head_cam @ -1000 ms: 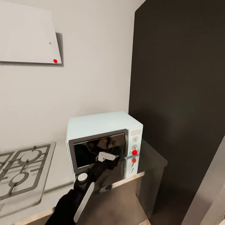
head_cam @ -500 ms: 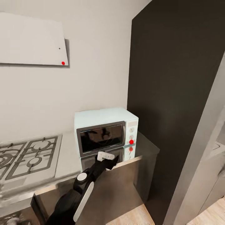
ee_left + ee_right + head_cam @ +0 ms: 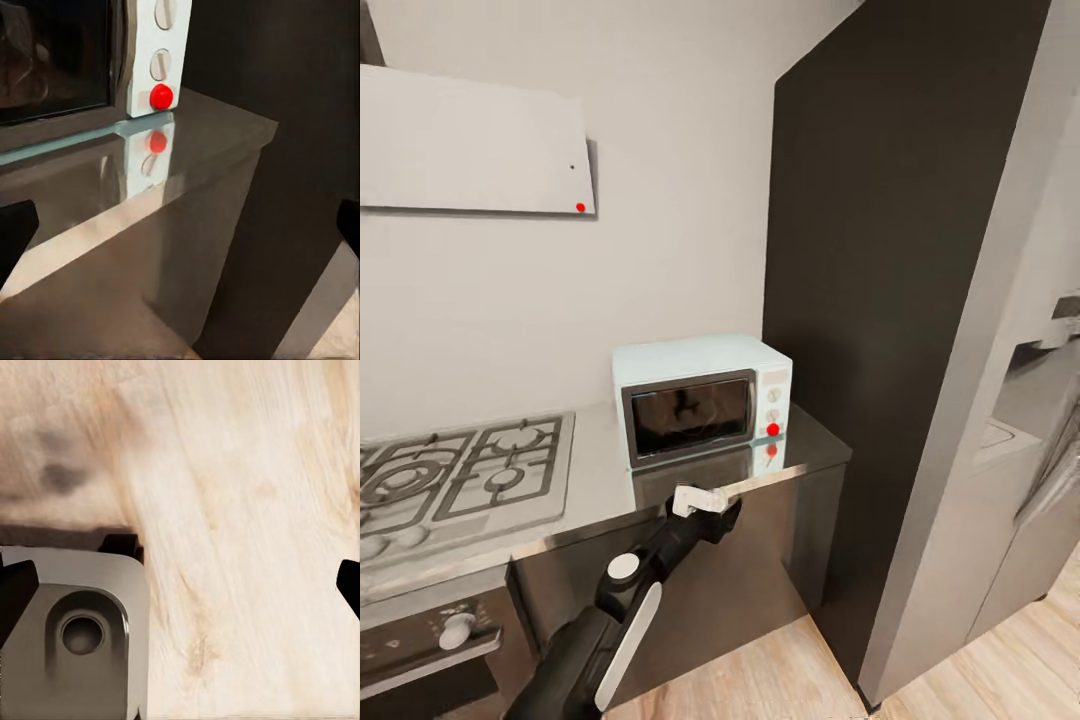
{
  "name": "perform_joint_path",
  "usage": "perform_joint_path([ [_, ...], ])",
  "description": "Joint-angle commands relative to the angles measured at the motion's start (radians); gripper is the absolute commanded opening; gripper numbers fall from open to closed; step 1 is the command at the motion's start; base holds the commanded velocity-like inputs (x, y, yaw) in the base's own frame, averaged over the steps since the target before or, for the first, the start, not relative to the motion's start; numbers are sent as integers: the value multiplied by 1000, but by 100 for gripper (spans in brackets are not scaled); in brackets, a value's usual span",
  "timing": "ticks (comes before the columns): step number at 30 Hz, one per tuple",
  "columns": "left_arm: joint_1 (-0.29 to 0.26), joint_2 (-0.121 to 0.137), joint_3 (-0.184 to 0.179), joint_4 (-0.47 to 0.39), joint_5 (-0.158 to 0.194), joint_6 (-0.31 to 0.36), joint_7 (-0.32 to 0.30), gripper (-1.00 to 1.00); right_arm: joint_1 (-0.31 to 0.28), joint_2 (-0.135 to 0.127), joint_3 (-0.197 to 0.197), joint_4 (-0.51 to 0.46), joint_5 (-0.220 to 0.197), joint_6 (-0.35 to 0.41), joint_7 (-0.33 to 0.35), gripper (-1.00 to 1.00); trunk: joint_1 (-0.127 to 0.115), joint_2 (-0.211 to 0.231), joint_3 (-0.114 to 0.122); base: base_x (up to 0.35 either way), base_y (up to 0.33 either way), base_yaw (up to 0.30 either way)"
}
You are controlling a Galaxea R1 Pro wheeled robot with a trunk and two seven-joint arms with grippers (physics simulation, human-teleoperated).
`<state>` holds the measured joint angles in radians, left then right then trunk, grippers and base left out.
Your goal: In the kitchen, take the popcorn bag from the countertop, put it into the microwave, and heat it until the popcorn is cooked so the cooked popcorn ends up inside the bag.
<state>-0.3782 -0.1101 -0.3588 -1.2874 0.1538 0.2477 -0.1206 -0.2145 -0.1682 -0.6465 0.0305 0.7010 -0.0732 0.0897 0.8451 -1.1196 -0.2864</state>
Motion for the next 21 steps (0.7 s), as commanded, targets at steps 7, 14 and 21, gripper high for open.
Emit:
perform_joint_path([
  [7, -1, -10, -64, 247, 45, 8, 1, 100, -1, 5, -8, 3, 5, -5, 1, 100, 0, -1, -1, -255, 0, 0],
  [14, -1, -12, -63, 854, 173, 6, 4, 100, 18, 10, -7, 3, 5, -5, 1, 100, 0, -1, -1, -90, 0, 0],
  [21, 4, -1, -51, 1264, 323, -90, 12, 100, 21, 12, -7, 3, 5, -4, 1, 100, 0, -1, -1, -2, 0, 0],
])
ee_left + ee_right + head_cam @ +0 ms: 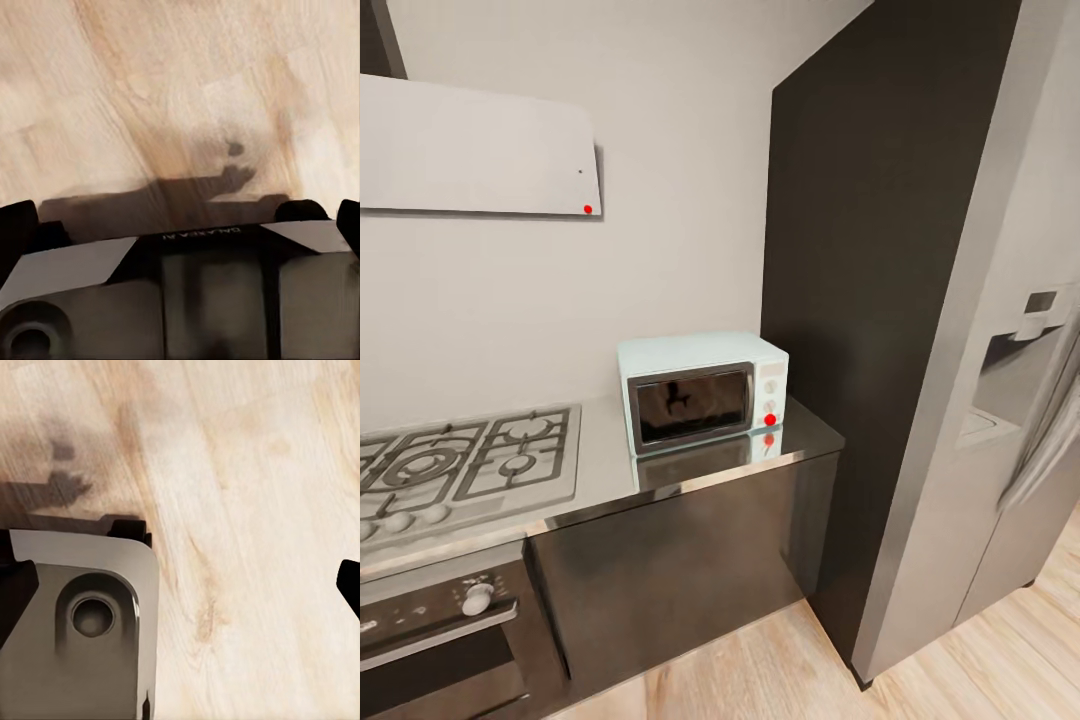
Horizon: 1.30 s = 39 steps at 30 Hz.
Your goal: In the kitchen, take the popcorn bag from the countertop, put it into the microwave, and heat it until the popcorn is cooked so the cooked popcorn ends up inside the bag.
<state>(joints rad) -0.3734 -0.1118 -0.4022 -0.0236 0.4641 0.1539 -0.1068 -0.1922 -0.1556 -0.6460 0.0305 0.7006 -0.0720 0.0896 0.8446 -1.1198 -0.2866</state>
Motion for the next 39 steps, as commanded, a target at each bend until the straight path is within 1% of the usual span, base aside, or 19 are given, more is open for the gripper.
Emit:
perform_joint_path([
  [1, 5, 15, -7, 8, 47, -16, 6, 100, -1, -1, -7, 3, 5, -5, 1, 100, 0, -1, -1, 0, 0, 0],
  [2, 18, 31, -7, 13, 75, -29, 18, 100, -1, -1, -7, 3, 5, -5, 1, 100, 0, -1, -1, 0, 0, 0],
  [3, 40, 49, -6, 17, 96, -38, 30, 100, -1, -1, -7, 3, 5, -5, 1, 100, 0, -1, -1, 0, 0, 0],
  [4, 65, 65, -5, 19, 113, -46, 39, 100, -1, -1, -7, 3, 5, -5, 1, 100, 0, -1, -1, 0, 0, 0],
  [5, 100, 80, -4, 20, 137, -56, 46, 100, -1, -1, -7, 3, 5, -5, 1, 100, 0, -1, -1, 0, 0, 0],
  [6, 119, 86, -4, 21, 156, -69, 49, 100, -1, -1, -7, 3, 5, -4, 0, 100, 0, -1, -1, 0, 0, 0],
  [7, 143, 90, -4, 22, 192, -108, 53, 100, -1, -1, -7, 3, 5, -3, 0, 100, 0, -1, -1, 0, 0, 0],
  [8, 149, 89, -4, 22, 204, -124, 53, 100, -1, -1, -7, 3, 5, -3, 0, 100, 0, -1, -1, 0, 0, 0],
  [9, 157, 83, -4, 22, 216, -142, 53, 100, -1, 0, -7, 3, 5, -2, -1, 100, 0, -1, -1, 0, 0, 0],
  [12, 162, 56, -4, 22, 221, -153, 55, 100, -1, 0, -7, 3, 5, -1, -2, 100, 0, -1, -1, 0, 0, 0],
  [15, 164, 44, -3, 22, 223, -157, 56, 100, -1, -1, -8, 3, 4, 5, -3, 100, 0, -1, -1, 0, 0, 0],
  [20, 165, 41, -3, 22, 222, -157, 56, 100, -1, 7, -8, 3, 5, 9, -2, 100, 0, -1, -1, 0, 0, 137],
  [29, 165, 40, -4, 22, 216, -158, 56, 100, -1, 13, -7, 3, 6, 7, -3, 100, 0, -1, -1, 0, 0, 264],
  [39, 165, 40, -4, 22, 217, -159, 56, 100, -1, 13, -7, 3, 6, 6, -4, 100, 0, -1, -1, 0, 0, 273],
])
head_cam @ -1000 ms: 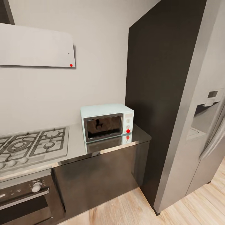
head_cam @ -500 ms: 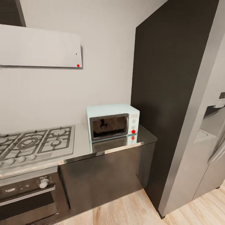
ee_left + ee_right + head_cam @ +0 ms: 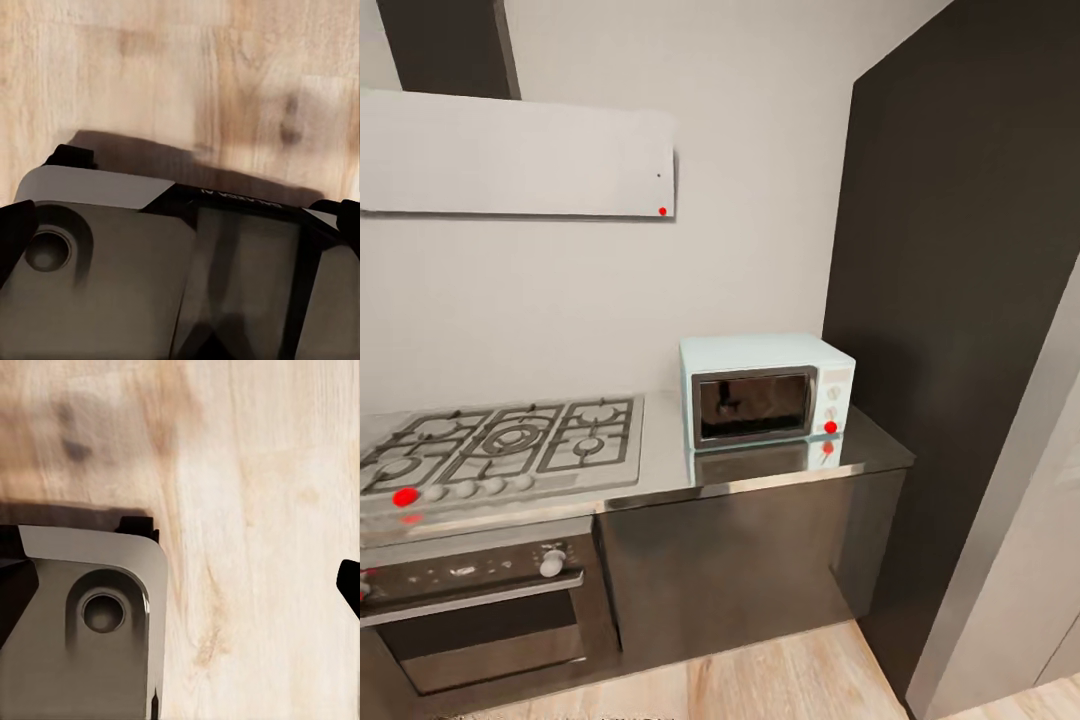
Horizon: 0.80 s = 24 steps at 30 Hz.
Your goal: In the kitchen, take the popcorn bag from the countertop, put it into the microwave, and heat it until the popcorn is cooked so the cooked popcorn ends up inside the bag.
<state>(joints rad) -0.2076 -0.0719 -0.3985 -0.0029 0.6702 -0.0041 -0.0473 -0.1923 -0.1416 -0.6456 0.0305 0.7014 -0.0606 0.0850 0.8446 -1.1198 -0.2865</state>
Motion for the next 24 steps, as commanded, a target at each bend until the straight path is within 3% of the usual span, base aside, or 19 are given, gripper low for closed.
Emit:
perform_joint_path([
  [1, -1, 0, -8, 1, 11, -1, -3, 100, -1, -1, -8, 3, 5, -5, 1, 100, 0, -1, -1, 0, 0, 273],
  [24, -1, 0, -7, 1, 11, -2, -3, 100, -1, -1, -8, 3, 4, -9, 1, 100, 0, -1, -1, 0, 0, 249],
])
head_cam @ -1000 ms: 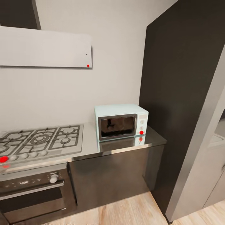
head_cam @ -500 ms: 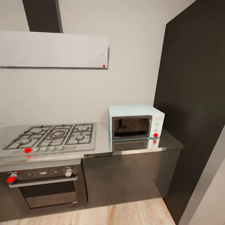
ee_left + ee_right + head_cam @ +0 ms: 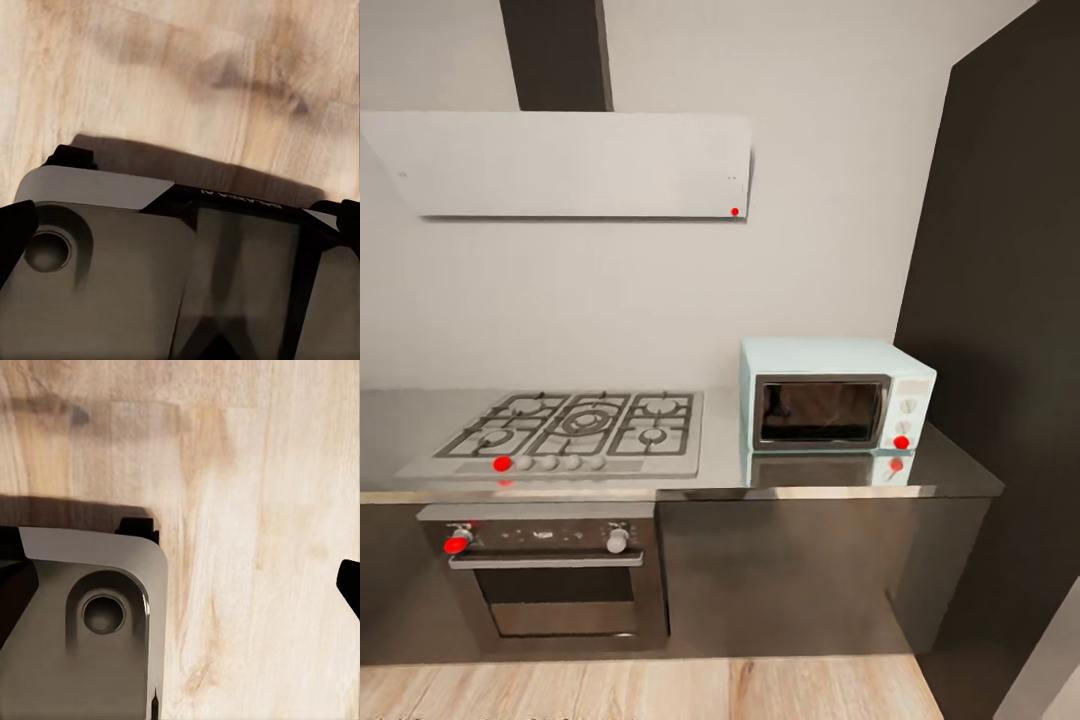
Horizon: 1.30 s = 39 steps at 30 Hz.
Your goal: In the kitchen, take the popcorn bag from the countertop, put it into the microwave, and heat it until the popcorn is cooked so the cooked popcorn ends up inside the bag.
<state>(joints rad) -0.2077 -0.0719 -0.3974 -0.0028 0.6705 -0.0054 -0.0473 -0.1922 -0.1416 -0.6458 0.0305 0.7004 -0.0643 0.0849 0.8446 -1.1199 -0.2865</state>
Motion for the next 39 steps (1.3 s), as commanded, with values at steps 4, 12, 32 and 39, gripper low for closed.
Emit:
perform_joint_path([
  [4, -1, 0, -8, 1, 11, -1, -3, 100, -1, -1, -8, 3, 6, -6, 1, 100, 0, -1, -1, 0, 0, 53],
  [12, -1, 0, -8, 1, 11, -1, -3, 100, -1, -2, -7, 3, 6, -6, 1, 100, 0, -1, -1, 0, 0, 6],
  [32, -1, 1, -8, 1, 11, -1, -3, 100, -1, -3, -7, 3, 7, -3, 1, 100, 0, -1, -1, 0, -223, 0],
  [39, -1, 1, -8, 1, 12, -1, -3, 100, -1, -2, -6, 3, 7, -3, 1, 100, 0, -1, -1, 0, -273, 0],
])
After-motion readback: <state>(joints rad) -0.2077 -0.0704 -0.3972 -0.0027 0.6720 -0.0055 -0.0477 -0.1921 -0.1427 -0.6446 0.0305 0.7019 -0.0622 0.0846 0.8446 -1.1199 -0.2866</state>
